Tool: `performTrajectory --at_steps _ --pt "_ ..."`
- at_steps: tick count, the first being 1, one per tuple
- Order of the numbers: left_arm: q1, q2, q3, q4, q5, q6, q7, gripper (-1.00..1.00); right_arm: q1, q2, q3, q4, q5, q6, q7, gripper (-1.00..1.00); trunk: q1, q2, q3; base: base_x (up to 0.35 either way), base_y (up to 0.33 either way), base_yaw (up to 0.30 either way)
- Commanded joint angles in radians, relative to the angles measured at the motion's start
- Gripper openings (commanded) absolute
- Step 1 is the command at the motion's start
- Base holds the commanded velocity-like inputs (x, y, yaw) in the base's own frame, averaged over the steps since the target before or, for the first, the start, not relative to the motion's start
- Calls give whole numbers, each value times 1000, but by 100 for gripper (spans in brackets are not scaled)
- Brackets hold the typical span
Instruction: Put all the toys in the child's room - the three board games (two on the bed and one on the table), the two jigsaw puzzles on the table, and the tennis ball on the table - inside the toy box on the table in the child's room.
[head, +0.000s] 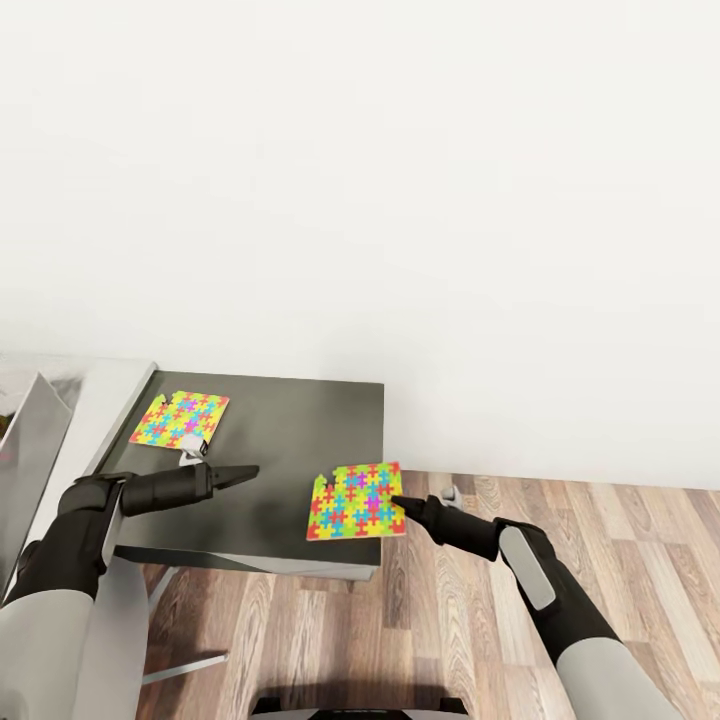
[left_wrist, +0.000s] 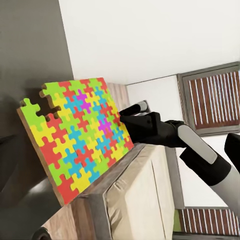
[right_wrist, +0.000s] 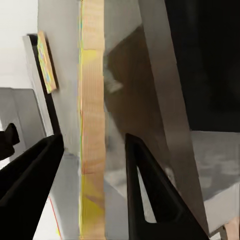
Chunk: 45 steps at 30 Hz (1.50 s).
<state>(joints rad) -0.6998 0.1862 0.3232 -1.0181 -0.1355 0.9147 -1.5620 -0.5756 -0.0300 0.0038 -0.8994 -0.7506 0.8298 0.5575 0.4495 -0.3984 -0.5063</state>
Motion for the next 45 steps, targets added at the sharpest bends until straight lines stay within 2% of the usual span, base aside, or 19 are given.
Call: performTrajectory --at_steps 1,7,12,16,19,23,28,35,41,45 --pt "-1 -1 2 -1 -11 11 -9 100 1 -1 1 -2 -1 4 12 -100 1 -2 -1 0 0 0" --pt "-2 0 2 -1 -14 13 -9 100 5 -12 3 -156 3 -48 87 -100 1 -2 8 0 0 0" --pt "-3 5 2 -1 -13 18 -9 100 5 -71 2 -216 0 -61 177 -100 1 -2 16 0 0 0" --pt "-4 9 4 -1 -11 41 -9 100 5 -92 -12 -227 -1 -63 286 -100 1 -2 23 0 0 0" --pt "-4 13 5 -1 -10 47 -9 100 15 -96 -48 -244 0 -63 366 -100 1 -2 28 0 0 0" --pt "-4 12 5 -1 -10 48 -9 100 84 -97 -126 -331 5 -62 452 -100 1 -2 33 0 0 0" --pt "-4 12 -7 -1 -10 49 -9 100 128 -96 -163 -403 11 -63 466 -100 1 -2 35 0 0 0" --pt "-4 12 -10 -1 -10 49 -9 100 131 -94 -164 -407 15 -73 463 -100 1 -2 37 0 0 13" --pt "-4 12 -11 -1 -10 49 -9 100 133 -91 -159 -407 32 -154 464 -100 1 -2 45 0 0 85" --pt "-4 12 -12 -1 -10 49 -9 100 134 -92 -159 -401 34 -171 465 -100 1 -2 51 0 0 96"
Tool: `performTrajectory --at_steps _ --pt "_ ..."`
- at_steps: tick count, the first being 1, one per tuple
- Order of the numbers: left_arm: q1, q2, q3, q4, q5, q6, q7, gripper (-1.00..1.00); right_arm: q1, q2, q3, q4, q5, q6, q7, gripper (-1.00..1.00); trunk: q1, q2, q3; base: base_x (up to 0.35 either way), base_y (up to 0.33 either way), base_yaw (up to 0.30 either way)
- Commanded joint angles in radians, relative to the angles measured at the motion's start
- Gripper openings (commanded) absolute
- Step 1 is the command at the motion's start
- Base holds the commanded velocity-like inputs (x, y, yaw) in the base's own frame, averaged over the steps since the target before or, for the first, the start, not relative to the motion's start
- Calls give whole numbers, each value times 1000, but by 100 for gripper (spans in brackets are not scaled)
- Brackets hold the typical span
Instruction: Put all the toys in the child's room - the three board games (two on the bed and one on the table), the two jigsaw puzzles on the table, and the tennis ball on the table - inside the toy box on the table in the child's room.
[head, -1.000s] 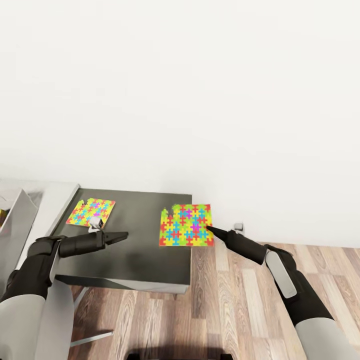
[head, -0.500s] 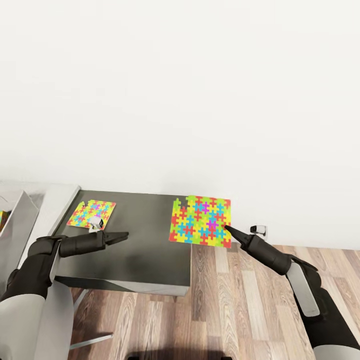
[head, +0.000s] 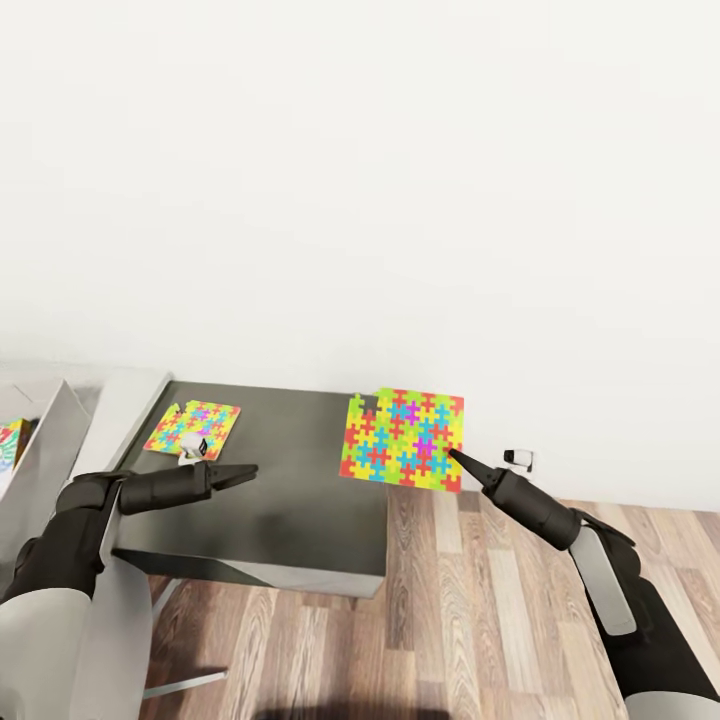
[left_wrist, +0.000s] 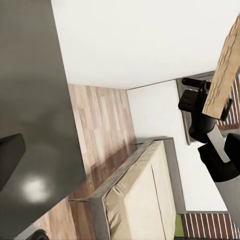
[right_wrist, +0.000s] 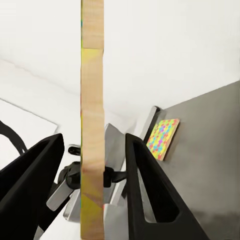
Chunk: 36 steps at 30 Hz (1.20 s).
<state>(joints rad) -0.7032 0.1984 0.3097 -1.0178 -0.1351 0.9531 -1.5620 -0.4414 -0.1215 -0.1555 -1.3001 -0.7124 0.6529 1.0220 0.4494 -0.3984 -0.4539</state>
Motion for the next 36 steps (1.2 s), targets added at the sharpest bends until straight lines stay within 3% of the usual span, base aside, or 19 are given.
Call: performTrajectory --at_steps 1,11,36 --pt "-1 -1 2 -1 -11 10 -9 100 0 0 0 0 -4 4 0 -100 1 -2 0 0 0 97" --pt "-1 -1 1 -1 -11 10 -9 100 29 -1 -2 -5 -4 -71 5 -100 1 -2 15 0 0 97" --pt "-1 0 0 -1 -11 7 -9 100 35 -1 1 -4 -4 -87 6 -100 1 -2 55 0 0 59"
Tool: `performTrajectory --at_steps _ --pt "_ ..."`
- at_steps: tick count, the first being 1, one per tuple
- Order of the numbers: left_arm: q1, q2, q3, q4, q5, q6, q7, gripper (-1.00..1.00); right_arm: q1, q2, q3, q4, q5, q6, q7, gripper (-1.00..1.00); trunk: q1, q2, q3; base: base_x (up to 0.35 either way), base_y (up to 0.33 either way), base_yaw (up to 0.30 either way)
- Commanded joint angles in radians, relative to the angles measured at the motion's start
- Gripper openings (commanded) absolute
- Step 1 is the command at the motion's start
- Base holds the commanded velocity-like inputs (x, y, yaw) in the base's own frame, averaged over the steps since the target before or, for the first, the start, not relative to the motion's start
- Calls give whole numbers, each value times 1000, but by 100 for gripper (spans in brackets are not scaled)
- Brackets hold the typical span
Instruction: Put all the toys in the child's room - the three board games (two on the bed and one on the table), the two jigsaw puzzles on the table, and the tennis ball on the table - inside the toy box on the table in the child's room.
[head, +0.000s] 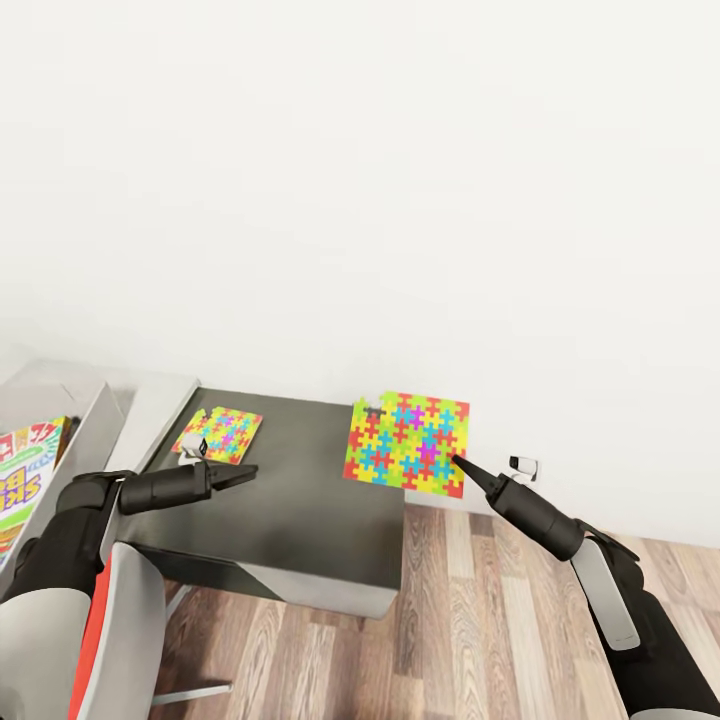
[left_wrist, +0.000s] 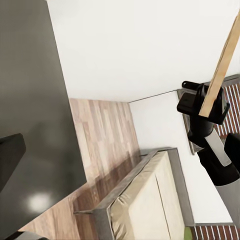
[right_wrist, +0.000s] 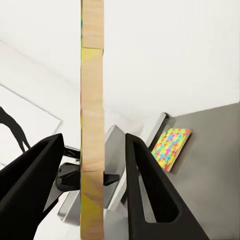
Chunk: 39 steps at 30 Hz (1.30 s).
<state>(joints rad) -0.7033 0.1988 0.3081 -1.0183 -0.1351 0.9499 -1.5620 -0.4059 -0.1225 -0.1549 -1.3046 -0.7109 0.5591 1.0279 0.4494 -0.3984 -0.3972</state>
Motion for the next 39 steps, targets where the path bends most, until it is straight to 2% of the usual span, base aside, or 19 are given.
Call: performTrajectory --at_steps 1,39 --pt "-1 -1 2 -1 -11 10 -9 100 -1 0 0 0 -5 4 1 -100 1 -2 0 0 0 1" --pt "1 -1 0 -2 -11 4 -9 100 7 0 -1 -3 -5 -6 3 -100 1 -2 63 0 0 0"
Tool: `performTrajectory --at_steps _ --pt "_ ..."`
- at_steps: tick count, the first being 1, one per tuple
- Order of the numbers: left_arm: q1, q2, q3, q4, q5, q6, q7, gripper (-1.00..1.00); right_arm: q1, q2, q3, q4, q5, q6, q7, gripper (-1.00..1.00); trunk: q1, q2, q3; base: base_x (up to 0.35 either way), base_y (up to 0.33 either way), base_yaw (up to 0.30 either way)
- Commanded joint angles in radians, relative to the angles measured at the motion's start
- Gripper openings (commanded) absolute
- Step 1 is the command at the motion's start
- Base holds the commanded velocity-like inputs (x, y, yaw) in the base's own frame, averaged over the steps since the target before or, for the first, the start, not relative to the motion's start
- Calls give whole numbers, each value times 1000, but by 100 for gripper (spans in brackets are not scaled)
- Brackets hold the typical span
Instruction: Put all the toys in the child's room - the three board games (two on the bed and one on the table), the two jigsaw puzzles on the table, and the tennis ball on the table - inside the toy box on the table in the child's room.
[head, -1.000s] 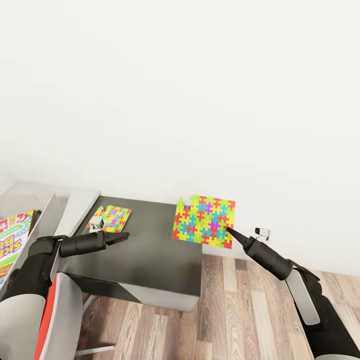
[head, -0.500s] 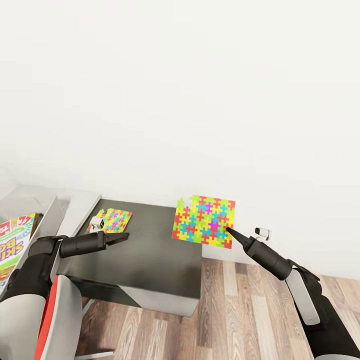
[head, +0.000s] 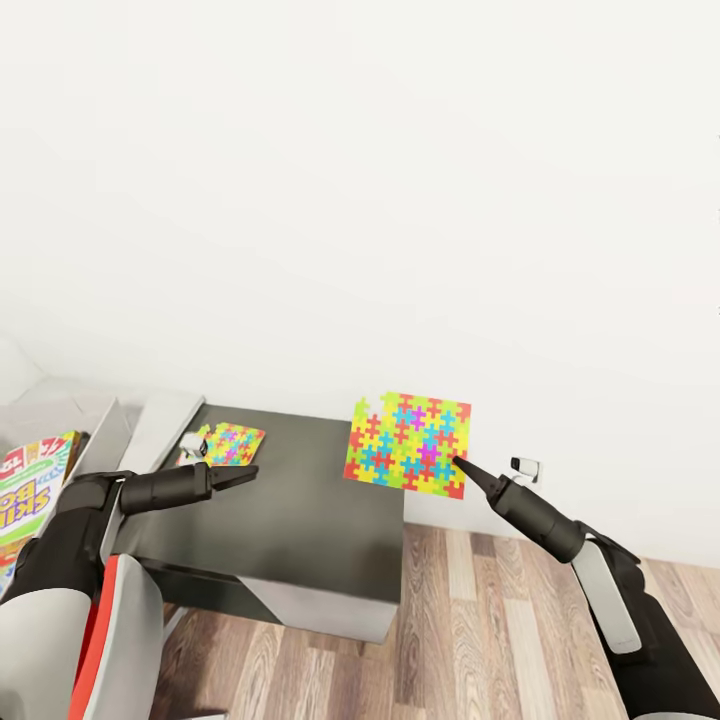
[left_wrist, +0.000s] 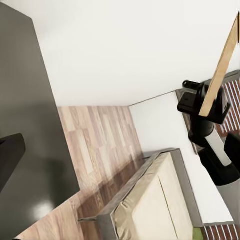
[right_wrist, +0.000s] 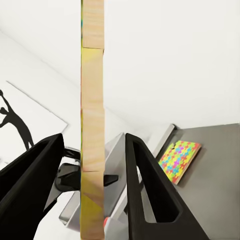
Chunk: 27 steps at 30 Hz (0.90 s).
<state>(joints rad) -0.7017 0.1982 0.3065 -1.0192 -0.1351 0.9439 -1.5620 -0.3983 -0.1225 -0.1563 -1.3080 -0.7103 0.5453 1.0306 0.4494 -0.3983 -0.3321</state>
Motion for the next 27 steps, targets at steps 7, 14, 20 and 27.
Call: performTrajectory --at_steps 7,14,20,27 --pt "-1 1 2 -1 -11 11 -9 100 10 0 -2 0 -6 8 2 -100 1 -2 10 0 0 47" --pt "-1 0 2 -1 -11 11 -9 100 10 0 -2 0 -6 8 2 -100 1 -2 22 0 0 64" --pt "-1 -1 1 -1 -11 10 -9 100 10 0 -2 0 -6 8 3 -100 1 -2 32 0 0 64" --pt "-1 -2 1 -1 -11 10 -9 100 11 0 -3 -1 -6 8 4 -100 1 -2 43 0 0 64"
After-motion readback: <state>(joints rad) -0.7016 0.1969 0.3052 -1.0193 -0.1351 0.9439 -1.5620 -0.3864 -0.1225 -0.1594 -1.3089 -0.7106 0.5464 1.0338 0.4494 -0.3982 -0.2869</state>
